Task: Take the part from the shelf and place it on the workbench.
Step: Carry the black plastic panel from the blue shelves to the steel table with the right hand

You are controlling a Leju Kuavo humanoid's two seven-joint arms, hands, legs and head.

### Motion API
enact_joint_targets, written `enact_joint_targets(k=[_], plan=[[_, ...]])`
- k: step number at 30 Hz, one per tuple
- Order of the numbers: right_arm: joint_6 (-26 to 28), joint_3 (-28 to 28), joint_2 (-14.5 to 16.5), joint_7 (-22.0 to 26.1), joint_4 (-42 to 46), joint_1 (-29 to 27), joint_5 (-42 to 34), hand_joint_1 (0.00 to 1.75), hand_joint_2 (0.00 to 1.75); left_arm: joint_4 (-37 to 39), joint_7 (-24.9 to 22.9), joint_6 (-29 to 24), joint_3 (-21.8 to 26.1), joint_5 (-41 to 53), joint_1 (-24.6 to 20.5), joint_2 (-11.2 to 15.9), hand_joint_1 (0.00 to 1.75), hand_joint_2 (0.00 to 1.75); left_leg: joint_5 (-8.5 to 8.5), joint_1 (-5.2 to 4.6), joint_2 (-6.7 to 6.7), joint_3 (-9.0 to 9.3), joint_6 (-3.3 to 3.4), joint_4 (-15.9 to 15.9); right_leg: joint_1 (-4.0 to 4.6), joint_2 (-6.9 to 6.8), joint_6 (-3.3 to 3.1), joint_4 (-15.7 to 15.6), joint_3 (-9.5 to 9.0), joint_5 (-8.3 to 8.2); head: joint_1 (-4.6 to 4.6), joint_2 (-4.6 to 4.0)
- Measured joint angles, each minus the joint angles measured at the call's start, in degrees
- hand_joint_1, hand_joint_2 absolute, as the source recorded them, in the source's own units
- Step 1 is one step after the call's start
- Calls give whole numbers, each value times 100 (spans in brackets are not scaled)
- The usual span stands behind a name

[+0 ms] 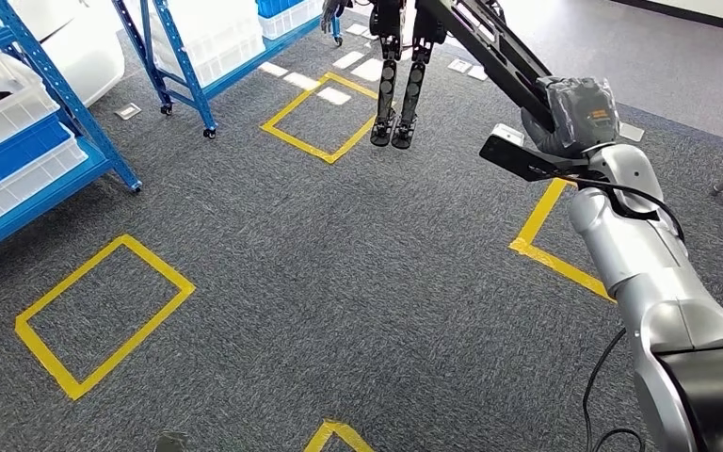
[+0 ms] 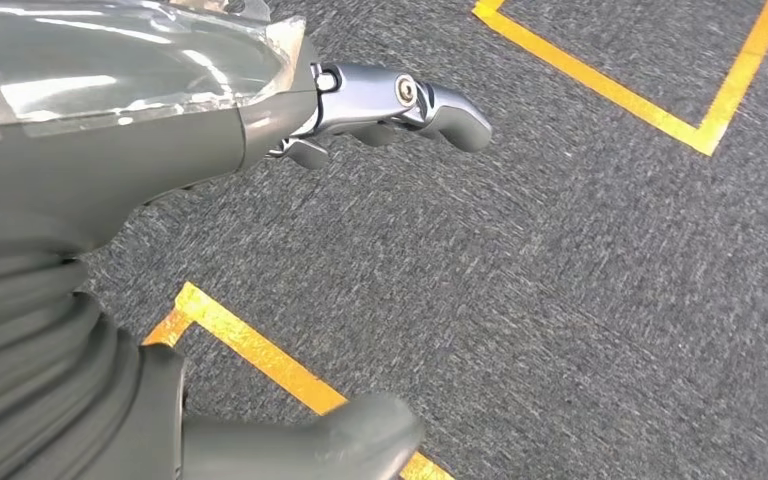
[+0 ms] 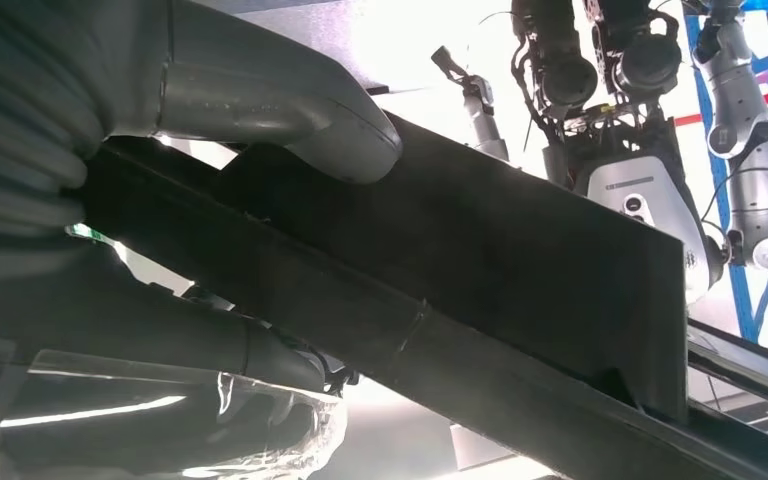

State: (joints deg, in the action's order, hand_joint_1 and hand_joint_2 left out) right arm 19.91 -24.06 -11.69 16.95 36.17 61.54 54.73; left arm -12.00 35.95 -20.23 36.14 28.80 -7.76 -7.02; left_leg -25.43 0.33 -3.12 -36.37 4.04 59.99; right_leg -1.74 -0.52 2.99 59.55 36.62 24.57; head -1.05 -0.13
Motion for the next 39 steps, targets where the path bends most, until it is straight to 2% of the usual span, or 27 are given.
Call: enact_joint_targets(k=[1,3,5,7,9,12,14,16,17,18,19,21,22,23,24,26,27,28,30,31,32,33,34,35,37,38,39], plan=[[-1,0,1,1,0,6,4,169,175,0,0,-1,1,0,0,-1,0,175,10,10,-1,4,-26,-14,14,0,-26,0,4,-1,0,0],[-6,0,-1,2,0,18,8,169,175,0,0,-1,1,0,0,-4,0,175,33,29,-3,7,-130,-40,37,0,-68,2,18,-3,1,0],[-20,0,-4,9,0,31,3,169,175,0,0,-1,1,-1,1,-8,0,175,48,41,-3,6,-248,-63,48,-1,-76,4,31,-5,1,0],[-31,0,-7,18,0,43,-5,169,175,0,1,-1,1,-2,2,-13,0,175,55,46,-2,4,-307,-72,50,-2,-77,6,36,-6,2,0],[-40,0,-6,23,0,62,-7,169,175,0,4,-1,2,-2,1,-14,0,175,44,36,1,-7,-300,-56,16,-5,-65,-24,24,-24,1,0],[-55,4,-26,25,4,96,-13,169,175,-1,15,0,3,-2,1,-28,0,175,133,49,-43,137,-186,-276,19,15,-31,-51,3,-31,5,0],[-85,8,-52,35,6,125,-27,169,175,-2,20,5,3,-2,-4,-45,0,175,219,86,-118,259,-141,-461,31,34,-53,347,192,160,21,0],[-122,10,-82,44,0,141,-38,169,175,-2,22,15,3,-1,-11,-58,0,175,226,87,-172,280,-141,-487,10,43,-54,1057,540,445,22,0],[-129,11,-98,44,-5,131,-40,169,175,-2,22,19,3,-1,-11,-62,0,175,219,92,-201,281,-154,-484,-7,42,-27,1307,667,520,22,0],[-133,13,-108,43,-11,118,-40,169,175,-1,22,23,3,-1,-9,-69,0,175,209,103,-223,283,-175,-478,-30,39,20,1374,707,519,22,0],[-135,13,-112,43,-15,109,-39,169,175,-1,22,26,3,-1,-8,-73,0,175,193,126,-247,283,-212,-458,-61,30,89,1192,620,421,21,0],[-135,13,-108,43,-19,110,-40,169,175,-2,22,26,4,-1,-9,-71,0,175,125,173,-287,263,-335,-359,-119,-50,244,469,235,147,24,0],[-135,12,-102,44,-20,116,-40,169,175,-4,22,26,5,-1,-13,-58,0,175,77,185,-309,236,-404,-276,-132,-73,264,175,77,57,31,0],[-136,9,-97,44,-21,116,-39,169,175,-6,23,25,6,-1,-17,-49,0,175,41,184,-322,207,-456,-210,-131,-85,227,40,-2,30,29,0],[-137,6,-95,43,-22,112,-39,169,175,-8,25,25,7,-1,-17,-42,0,175,18,178,-331,185,-488,-167,-114,-68,155,37,-5,49,25,0],[-139,1,-92,40,-21,102,-38,169,175,-7,27,25,8,-2,-11,-54,0,175,-10,206,-312,174,-508,-139,-95,3,16,61,20,54,3,0],[-139,1,-89,39,-19,103,-39,169,175,-5,26,26,8,-2,-6,-60,0,175,-75,229,-227,160,-510,-87,-85,32,-21,68,26,53,2,0],[-139,1,-79,40,-16,110,-39,169,175,-4,26,26,8,-2,-4,-65,0,175,-197,241,-104,105,-505,58,-74,65,-47,69,29,51,-2,0],[-139,-1,-46,42,-13,123,-39,169,175,-4,26,26,8,-2,1,-68,0,175,-589,217,167,-182,-458,716,-34,127,-78,68,26,49,-19,0],[-139,-2,-26,42,-14,123,-38,169,175,-4,26,26,8,-2,3,-69,0,175,-772,184,231,-385,-417,1136,-1,166,-86,67,26,51,-28,0],[-139,-3,-8,41,-15,118,-36,169,175,-4,26,26,8,-2,6,-69,0,175,-876,142,264,-565,-359,1472,39,207,-100,68,24,53,-33,0],[-139,-4,4,41,-16,112,-33,169,175,-4,27,27,9,-3,7,-69,0,175,-870,94,284,-660,-286,1612,78,247,-116,68,19,56,-31,0],[-139,-4,13,40,-17,109,-29,169,175,-4,28,27,9,-3,8,-70,0,175,-758,35,306,-657,-196,1548,118,288,-133,68,7,60,-30,0],[-140,-3,17,35,-15,112,-26,169,175,-4,31,28,10,-4,9,-71,0,175,-553,-32,338,-542,-97,1269,148,322,-150,68,-13,66,-29,0],[-148,-2,21,22,-12,129,-22,169,175,-6,44,27,12,-2,8,-53,0,175,-160,-157,448,-201,101,523,182,369,-181,62,-42,76,-23,0],[-159,-3,21,14,-11,141,-20,169,175,-8,53,26,14,1,5,-42,0,175,-61,-205,491,-76,160,255,184,390,-194,60,-40,79,-25,0],[-175,-3,21,8,-10,150,-16,169,175,-9,61,26,15,3,3,-37,0,175,-28,-229,521,-11,156,100,188,405,-210,61,-29,79,-23,0]])
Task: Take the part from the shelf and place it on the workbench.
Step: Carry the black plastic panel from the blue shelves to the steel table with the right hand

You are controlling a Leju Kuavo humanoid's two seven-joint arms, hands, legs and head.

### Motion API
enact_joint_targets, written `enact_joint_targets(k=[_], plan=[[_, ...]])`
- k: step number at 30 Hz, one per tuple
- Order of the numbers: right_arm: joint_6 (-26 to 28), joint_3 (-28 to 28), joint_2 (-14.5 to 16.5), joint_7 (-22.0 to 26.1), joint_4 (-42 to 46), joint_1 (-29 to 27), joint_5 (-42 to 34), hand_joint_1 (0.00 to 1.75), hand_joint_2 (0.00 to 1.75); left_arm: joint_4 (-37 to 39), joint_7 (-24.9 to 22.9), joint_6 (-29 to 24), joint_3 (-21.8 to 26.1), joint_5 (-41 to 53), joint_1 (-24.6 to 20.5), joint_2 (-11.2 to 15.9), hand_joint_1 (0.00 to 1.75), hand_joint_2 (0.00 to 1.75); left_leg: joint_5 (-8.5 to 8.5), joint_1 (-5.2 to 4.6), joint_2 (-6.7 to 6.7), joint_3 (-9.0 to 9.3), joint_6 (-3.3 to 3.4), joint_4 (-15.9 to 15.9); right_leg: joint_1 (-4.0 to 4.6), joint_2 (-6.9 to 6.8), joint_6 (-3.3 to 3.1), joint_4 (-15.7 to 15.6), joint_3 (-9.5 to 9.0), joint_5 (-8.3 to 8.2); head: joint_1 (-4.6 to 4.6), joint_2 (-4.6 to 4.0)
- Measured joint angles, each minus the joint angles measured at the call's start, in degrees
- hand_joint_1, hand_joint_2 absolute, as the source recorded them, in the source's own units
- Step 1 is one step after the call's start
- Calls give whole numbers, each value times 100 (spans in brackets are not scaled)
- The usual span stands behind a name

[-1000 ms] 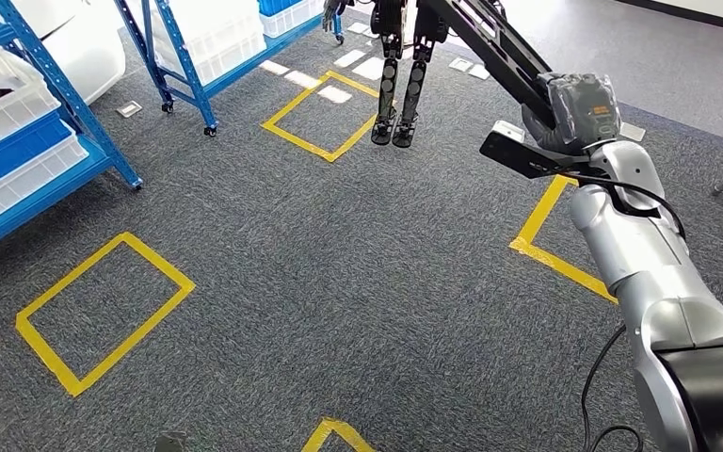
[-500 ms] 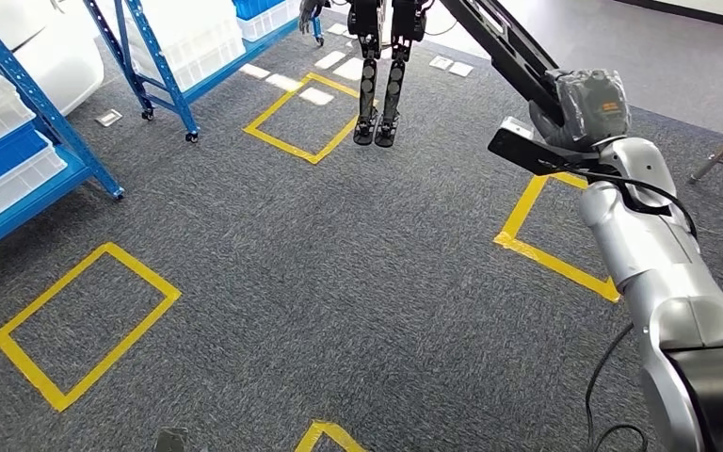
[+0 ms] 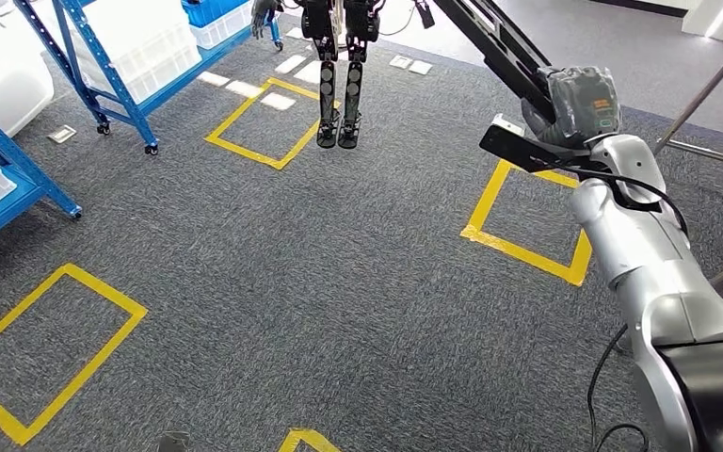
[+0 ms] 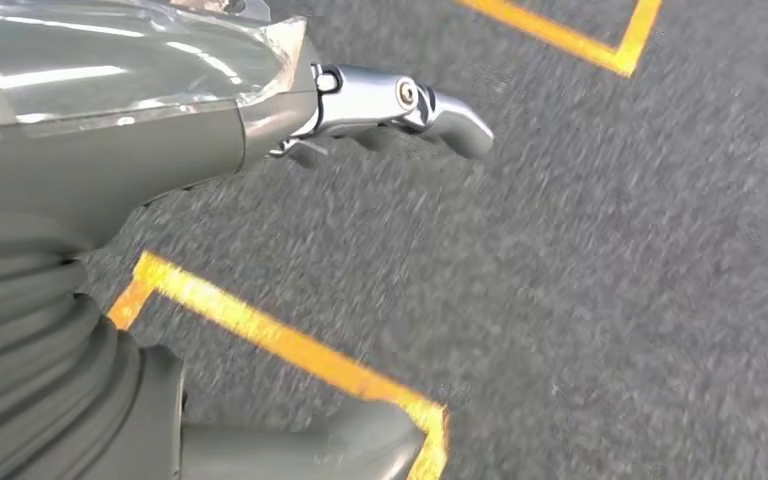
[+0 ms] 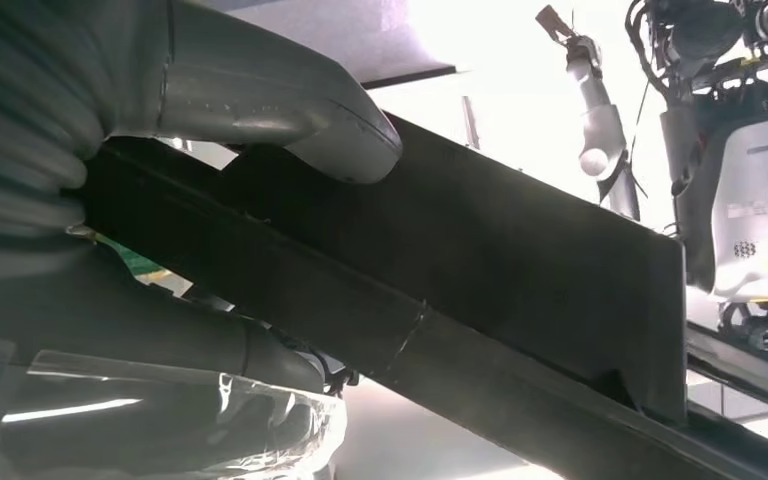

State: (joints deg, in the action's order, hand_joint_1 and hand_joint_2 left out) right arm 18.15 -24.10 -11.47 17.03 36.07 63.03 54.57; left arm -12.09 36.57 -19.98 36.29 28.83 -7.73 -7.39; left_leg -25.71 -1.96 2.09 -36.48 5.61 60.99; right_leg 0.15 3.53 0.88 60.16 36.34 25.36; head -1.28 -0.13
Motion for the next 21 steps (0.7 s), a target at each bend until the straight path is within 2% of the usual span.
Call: enact_joint_targets(k=[3,4,21], plan=[[-46,-1,-9,-13,0,7,9,169,175,0,10,0,6,1,-2,-9,0,175,5,-1,-7,13,-262,-92,-10,20,-39,11,47,-8,-3,0],[-53,0,-15,-20,-1,11,9,169,175,0,11,1,8,1,-1,-9,0,175,9,-1,-7,2,-307,-88,-15,20,-45,12,58,-12,-2,0],[-95,-1,-68,-69,-1,87,12,169,175,0,20,2,37,17,-2,-55,0,175,8,-1,6,-67,-254,10,-14,14,-48,27,79,-17,2,0]])
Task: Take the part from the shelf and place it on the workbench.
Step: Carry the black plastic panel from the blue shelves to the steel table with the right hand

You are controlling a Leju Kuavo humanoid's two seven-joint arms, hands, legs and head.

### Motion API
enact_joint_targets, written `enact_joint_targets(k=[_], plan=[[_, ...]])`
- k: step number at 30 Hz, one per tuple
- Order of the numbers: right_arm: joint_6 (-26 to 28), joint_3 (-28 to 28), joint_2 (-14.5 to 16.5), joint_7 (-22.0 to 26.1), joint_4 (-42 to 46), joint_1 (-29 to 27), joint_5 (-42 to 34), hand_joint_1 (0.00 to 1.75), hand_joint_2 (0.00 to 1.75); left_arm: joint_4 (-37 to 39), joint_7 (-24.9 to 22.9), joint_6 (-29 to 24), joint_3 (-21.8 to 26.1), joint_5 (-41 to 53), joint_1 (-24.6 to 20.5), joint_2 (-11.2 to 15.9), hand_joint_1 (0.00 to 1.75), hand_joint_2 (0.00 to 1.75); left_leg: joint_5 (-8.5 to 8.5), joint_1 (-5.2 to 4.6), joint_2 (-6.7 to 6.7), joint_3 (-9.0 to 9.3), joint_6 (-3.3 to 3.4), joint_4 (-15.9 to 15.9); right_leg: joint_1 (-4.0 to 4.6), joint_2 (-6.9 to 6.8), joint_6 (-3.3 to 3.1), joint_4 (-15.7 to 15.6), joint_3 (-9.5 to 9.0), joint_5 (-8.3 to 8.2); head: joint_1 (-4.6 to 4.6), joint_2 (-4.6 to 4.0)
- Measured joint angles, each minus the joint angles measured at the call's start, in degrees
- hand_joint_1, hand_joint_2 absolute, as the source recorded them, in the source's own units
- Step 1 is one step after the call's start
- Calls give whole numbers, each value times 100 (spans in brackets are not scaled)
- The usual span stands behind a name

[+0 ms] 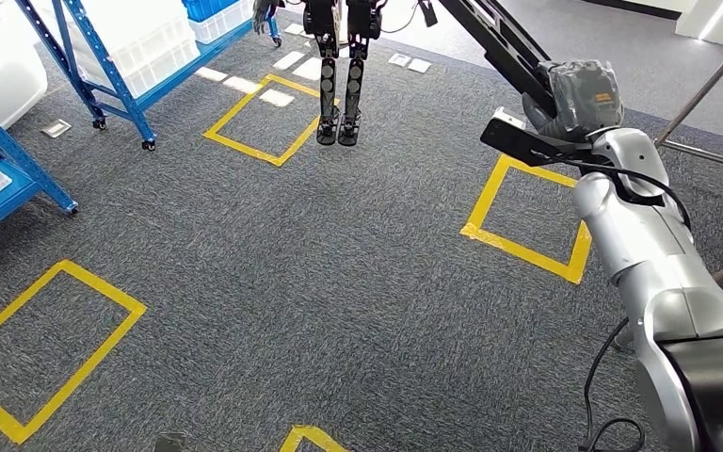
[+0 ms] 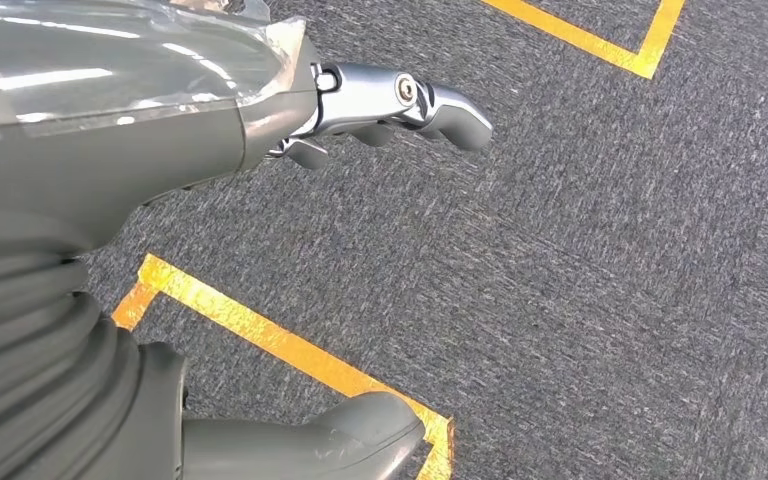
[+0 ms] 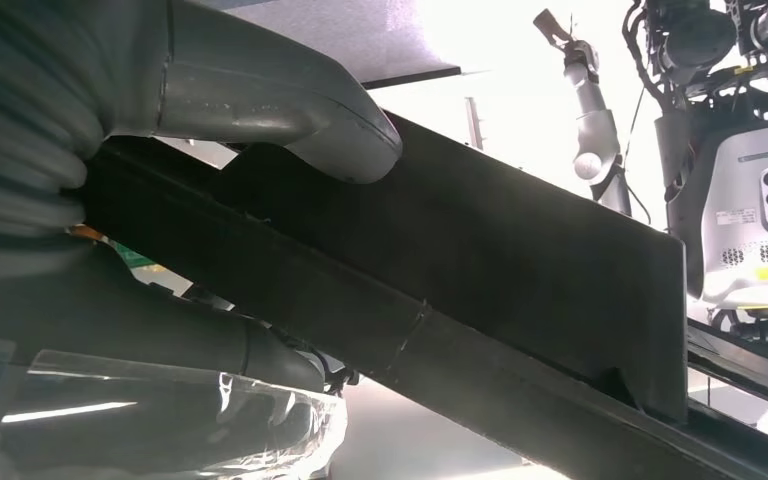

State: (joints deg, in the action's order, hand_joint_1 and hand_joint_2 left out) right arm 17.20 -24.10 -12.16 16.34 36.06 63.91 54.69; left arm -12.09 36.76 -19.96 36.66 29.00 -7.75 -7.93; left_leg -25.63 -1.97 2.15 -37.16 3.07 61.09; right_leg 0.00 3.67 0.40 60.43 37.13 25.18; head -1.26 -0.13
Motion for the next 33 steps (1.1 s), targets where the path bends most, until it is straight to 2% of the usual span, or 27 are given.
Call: enact_joint_targets(k=[33], plan=[[13,-2,-91,-12,0,-8,-27,169,175,0,-2,-2,3,77,-1,-17,0,175,-17,1,-2,-289,25,257,0,1,0,258,296,1,-1,0]])
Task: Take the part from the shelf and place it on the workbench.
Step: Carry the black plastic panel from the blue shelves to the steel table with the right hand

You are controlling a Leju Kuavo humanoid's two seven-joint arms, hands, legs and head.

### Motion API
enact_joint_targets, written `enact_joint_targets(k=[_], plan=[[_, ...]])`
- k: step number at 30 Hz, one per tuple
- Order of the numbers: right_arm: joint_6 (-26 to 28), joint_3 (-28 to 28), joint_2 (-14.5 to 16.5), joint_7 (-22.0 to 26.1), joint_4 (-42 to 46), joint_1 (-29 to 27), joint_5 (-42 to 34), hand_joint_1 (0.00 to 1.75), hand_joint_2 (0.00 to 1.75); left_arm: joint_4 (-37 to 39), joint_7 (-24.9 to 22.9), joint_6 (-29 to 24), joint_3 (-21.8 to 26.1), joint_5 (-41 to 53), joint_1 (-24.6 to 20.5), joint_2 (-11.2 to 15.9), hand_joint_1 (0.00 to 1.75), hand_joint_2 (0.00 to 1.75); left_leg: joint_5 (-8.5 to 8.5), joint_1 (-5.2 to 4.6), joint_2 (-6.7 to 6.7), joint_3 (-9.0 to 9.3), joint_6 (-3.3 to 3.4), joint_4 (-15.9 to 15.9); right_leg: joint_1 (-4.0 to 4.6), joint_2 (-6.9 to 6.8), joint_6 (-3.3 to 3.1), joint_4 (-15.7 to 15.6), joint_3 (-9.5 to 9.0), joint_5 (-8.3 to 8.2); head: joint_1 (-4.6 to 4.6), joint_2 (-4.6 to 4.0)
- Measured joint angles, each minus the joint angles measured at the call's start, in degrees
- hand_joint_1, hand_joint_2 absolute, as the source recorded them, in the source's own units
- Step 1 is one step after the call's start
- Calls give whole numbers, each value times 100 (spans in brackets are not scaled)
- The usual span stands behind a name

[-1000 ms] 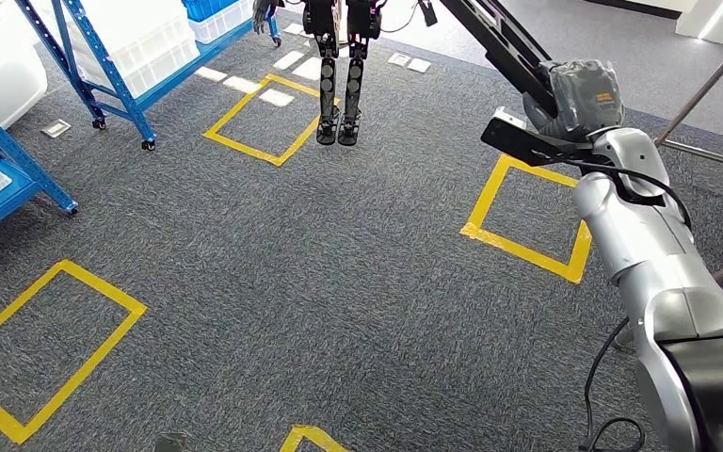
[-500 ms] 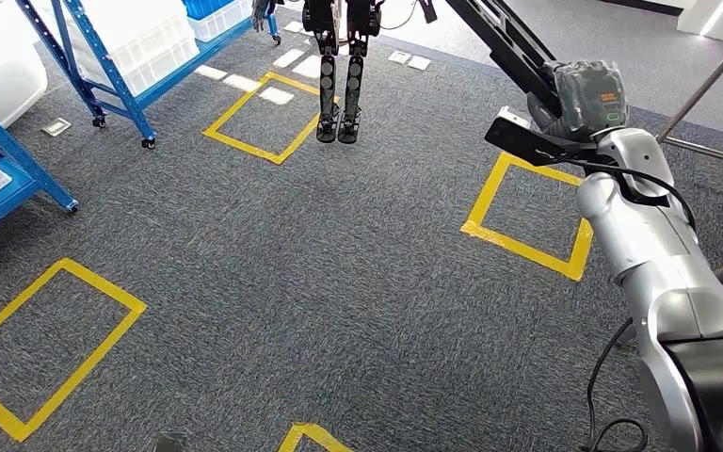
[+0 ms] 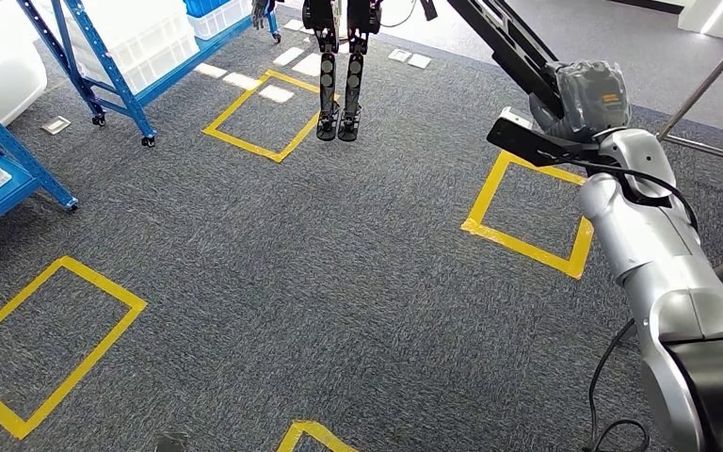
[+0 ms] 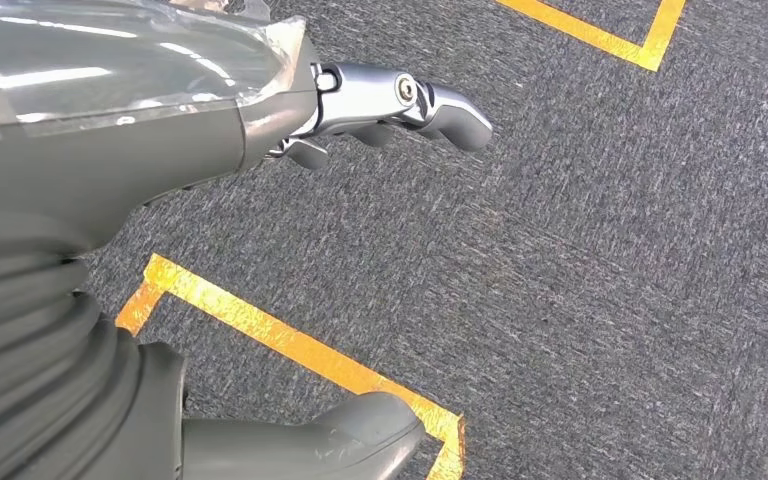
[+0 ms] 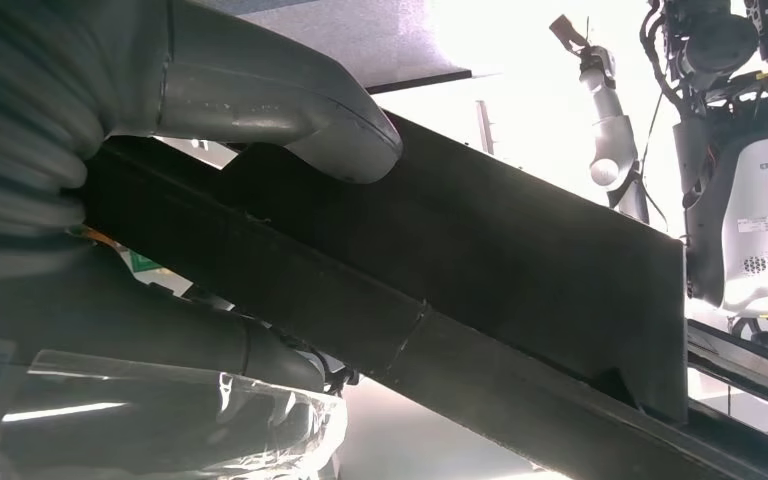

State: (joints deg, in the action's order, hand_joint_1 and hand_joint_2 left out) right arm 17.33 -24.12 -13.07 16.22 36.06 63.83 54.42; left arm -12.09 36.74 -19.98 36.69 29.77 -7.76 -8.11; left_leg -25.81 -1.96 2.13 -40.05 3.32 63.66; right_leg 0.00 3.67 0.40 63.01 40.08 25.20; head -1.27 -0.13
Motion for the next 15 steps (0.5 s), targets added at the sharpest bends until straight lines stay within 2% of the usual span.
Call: enact_joint_targets(k=[15], plan=[[9,-24,7,17,-3,0,26,169,175,0,-8,-19,1,15,-3,-7,0,175,0,0,0,-5,0,5,0,0,0,5,4,0,1,0]])
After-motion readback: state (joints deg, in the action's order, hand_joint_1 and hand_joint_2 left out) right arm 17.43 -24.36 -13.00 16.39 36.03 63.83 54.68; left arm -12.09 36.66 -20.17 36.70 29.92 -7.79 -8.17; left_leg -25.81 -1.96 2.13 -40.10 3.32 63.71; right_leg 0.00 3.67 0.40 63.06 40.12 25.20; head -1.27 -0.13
